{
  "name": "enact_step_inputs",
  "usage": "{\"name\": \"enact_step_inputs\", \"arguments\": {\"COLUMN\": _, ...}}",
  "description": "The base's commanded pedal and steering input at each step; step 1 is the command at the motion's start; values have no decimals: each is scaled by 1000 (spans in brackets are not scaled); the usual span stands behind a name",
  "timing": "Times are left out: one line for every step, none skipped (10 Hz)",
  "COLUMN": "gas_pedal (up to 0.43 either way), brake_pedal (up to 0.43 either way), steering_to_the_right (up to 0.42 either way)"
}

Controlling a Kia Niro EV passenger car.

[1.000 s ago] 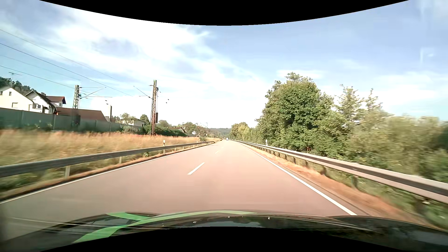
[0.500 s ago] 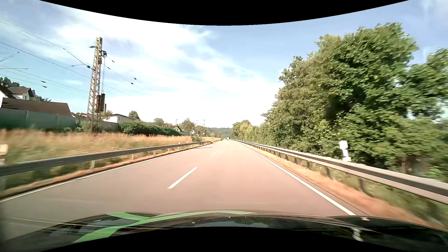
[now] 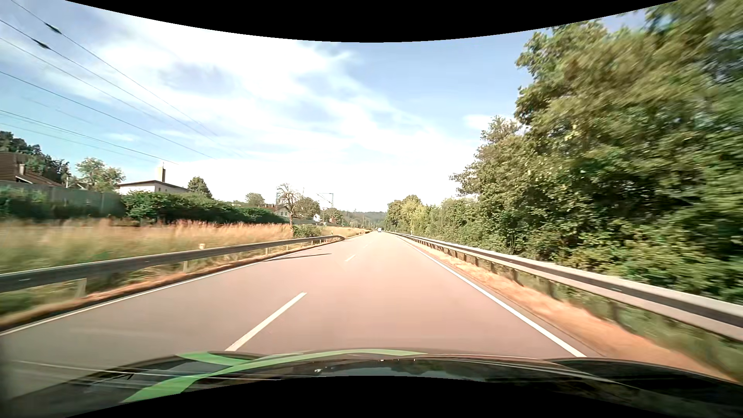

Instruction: Follow the waypoints while adhering to traffic rules and regulations

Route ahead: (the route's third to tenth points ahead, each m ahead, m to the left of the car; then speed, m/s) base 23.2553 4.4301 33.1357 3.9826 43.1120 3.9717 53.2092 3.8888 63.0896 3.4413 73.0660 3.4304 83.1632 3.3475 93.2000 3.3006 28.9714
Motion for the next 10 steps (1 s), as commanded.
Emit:
{"name": "enact_step_inputs", "arguments": {"gas_pedal": 268, "brake_pedal": 0, "steering_to_the_right": -4}}
{"name": "enact_step_inputs", "arguments": {"gas_pedal": 260, "brake_pedal": 0, "steering_to_the_right": -4}}
{"name": "enact_step_inputs", "arguments": {"gas_pedal": 240, "brake_pedal": 0, "steering_to_the_right": -4}}
{"name": "enact_step_inputs", "arguments": {"gas_pedal": 240, "brake_pedal": 0, "steering_to_the_right": -4}}
{"name": "enact_step_inputs", "arguments": {"gas_pedal": 240, "brake_pedal": 0, "steering_to_the_right": -4}}
{"name": "enact_step_inputs", "arguments": {"gas_pedal": 248, "brake_pedal": 0, "steering_to_the_right": -4}}
{"name": "enact_step_inputs", "arguments": {"gas_pedal": 260, "brake_pedal": 0, "steering_to_the_right": -4}}
{"name": "enact_step_inputs", "arguments": {"gas_pedal": 268, "brake_pedal": 0, "steering_to_the_right": -4}}
{"name": "enact_step_inputs", "arguments": {"gas_pedal": 280, "brake_pedal": 0, "steering_to_the_right": -4}}
{"name": "enact_step_inputs", "arguments": {"gas_pedal": 299, "brake_pedal": 0, "steering_to_the_right": -4}}
